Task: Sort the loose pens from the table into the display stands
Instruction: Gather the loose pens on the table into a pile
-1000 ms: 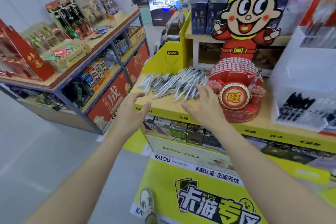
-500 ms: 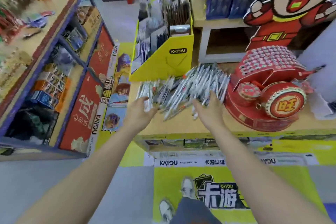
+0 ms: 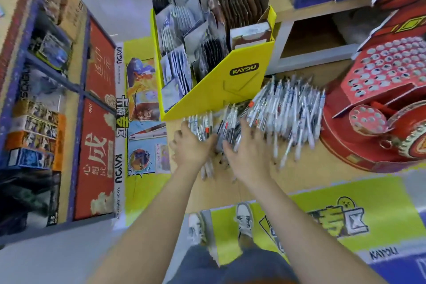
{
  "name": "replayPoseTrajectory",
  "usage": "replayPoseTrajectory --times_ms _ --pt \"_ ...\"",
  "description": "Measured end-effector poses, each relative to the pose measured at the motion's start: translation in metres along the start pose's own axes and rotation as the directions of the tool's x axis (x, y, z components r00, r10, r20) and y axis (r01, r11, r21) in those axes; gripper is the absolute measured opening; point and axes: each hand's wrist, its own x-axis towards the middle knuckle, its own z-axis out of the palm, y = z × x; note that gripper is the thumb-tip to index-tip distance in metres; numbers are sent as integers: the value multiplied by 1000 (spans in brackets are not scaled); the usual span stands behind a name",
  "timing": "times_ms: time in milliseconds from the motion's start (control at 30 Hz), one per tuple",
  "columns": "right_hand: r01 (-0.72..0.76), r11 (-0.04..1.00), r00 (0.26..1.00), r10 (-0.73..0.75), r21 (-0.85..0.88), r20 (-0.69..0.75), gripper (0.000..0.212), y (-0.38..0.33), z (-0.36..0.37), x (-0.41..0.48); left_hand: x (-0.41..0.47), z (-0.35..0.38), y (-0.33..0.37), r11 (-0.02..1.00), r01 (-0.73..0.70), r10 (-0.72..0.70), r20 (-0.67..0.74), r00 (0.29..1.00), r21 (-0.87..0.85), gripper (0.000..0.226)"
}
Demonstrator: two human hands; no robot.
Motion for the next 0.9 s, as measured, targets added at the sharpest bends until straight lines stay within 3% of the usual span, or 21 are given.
replayPoseTrajectory --times_ms 133,367,467,567,633,767,900 --pt "-126 992 992 126 4 -14 71 -24 30 -5 5 4 -6 998 -40 41 -31 999 47 100" --pt "-259 964 956 265 63 -122 63 -45 41 -6 10 5 -7 981 -169 175 59 983 -95 83" --pt "-285 917 935 331 281 -131 54 -40 49 -5 13 1 -4 974 -147 168 113 979 -172 55" --pt "-274 793 898 413 544 -149 49 -35 54 -3 18 -1 1 972 -77 122 200 972 -222 45" --pt "-281 745 870 464 604 -168 48 -32 52 -5 21 2 2 962 -41 111 248 962 -270 41" --pt "-371 855 784 497 362 -372 52 -15 46 -18 21 -3 -6 941 -46 129 227 965 -337 26" --pt "-538 801 744 598 264 -299 72 0 47 -26 16 -3 -16 921 -142 201 128 971 -363 20"
